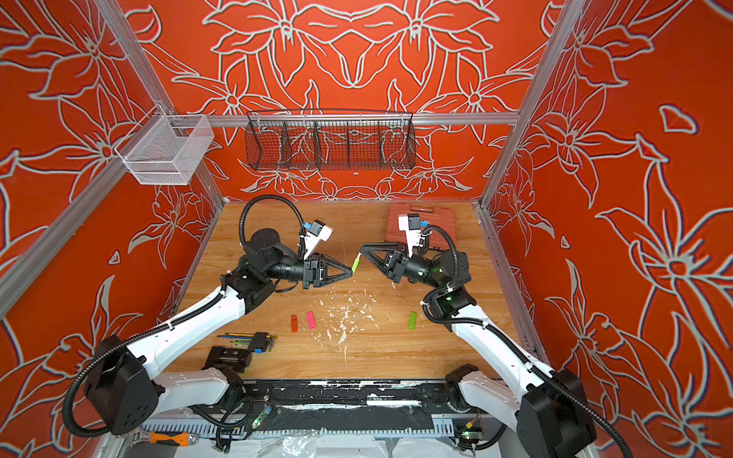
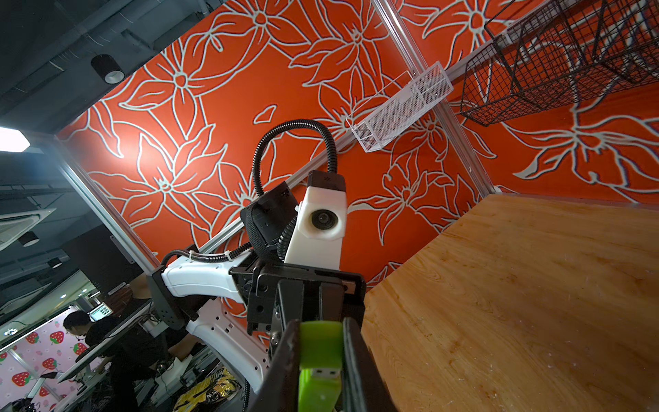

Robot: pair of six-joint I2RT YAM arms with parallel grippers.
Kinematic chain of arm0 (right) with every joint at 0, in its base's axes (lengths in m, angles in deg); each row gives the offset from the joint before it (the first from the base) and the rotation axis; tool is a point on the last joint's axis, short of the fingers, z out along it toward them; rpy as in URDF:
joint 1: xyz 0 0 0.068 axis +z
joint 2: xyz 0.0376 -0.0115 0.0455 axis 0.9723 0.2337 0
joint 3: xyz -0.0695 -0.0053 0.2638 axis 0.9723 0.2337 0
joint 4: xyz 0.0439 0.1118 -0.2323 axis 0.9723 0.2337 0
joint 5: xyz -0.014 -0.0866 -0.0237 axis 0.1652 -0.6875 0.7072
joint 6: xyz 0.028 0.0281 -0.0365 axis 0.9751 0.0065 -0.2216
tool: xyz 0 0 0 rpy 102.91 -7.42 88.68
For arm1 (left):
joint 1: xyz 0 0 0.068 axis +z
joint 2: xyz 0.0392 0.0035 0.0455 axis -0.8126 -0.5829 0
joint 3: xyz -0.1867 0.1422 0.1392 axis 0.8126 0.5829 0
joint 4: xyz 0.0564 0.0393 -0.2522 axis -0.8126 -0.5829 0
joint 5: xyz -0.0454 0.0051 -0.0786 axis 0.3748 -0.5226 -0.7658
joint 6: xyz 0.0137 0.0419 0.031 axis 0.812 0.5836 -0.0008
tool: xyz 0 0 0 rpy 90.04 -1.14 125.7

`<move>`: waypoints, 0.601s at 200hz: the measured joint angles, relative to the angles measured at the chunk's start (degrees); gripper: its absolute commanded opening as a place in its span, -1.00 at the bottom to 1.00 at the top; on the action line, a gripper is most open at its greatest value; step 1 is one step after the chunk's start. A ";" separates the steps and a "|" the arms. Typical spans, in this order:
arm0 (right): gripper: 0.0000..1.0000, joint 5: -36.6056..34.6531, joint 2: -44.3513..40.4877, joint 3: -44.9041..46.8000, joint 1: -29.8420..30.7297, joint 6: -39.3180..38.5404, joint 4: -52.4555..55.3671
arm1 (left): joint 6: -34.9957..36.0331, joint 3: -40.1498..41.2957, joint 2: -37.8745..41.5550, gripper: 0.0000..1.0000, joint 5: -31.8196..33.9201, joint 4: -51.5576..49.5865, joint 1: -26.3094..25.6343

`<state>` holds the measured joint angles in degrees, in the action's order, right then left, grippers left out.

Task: Close the usb drive cover
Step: Close the cover of the USB drive.

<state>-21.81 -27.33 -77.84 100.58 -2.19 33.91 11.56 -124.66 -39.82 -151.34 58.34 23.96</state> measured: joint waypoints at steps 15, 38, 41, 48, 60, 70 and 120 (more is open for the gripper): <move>-0.79 0.00 0.07 0.00 0.00 0.02 -0.13 | 0.04 0.00 0.20 -0.98 0.02 -0.02 0.00; -0.79 0.07 0.26 0.24 0.02 0.90 -1.86 | 0.20 0.00 0.22 -0.98 0.02 -0.04 0.00; -0.79 0.04 0.31 0.31 0.02 1.01 -2.12 | 0.20 0.00 0.22 -0.98 0.02 -0.04 0.00; -0.79 0.04 0.39 0.37 0.09 1.27 -2.71 | 0.22 0.00 0.22 -0.98 0.02 -0.04 0.00; -0.79 0.07 0.46 0.57 0.13 1.60 -3.63 | 0.20 0.00 0.20 -0.98 0.02 -0.04 0.00; -0.80 0.13 0.48 0.68 0.13 1.90 -4.02 | 0.20 0.00 0.17 -0.98 0.02 -0.04 0.00; -0.80 -0.04 0.48 1.70 0.37 2.36 -5.57 | 0.20 -0.63 0.13 -0.98 -0.24 -0.09 -0.04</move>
<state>-21.85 -26.85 -76.13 100.95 0.17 28.34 11.75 -125.29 -39.69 -151.58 58.25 23.91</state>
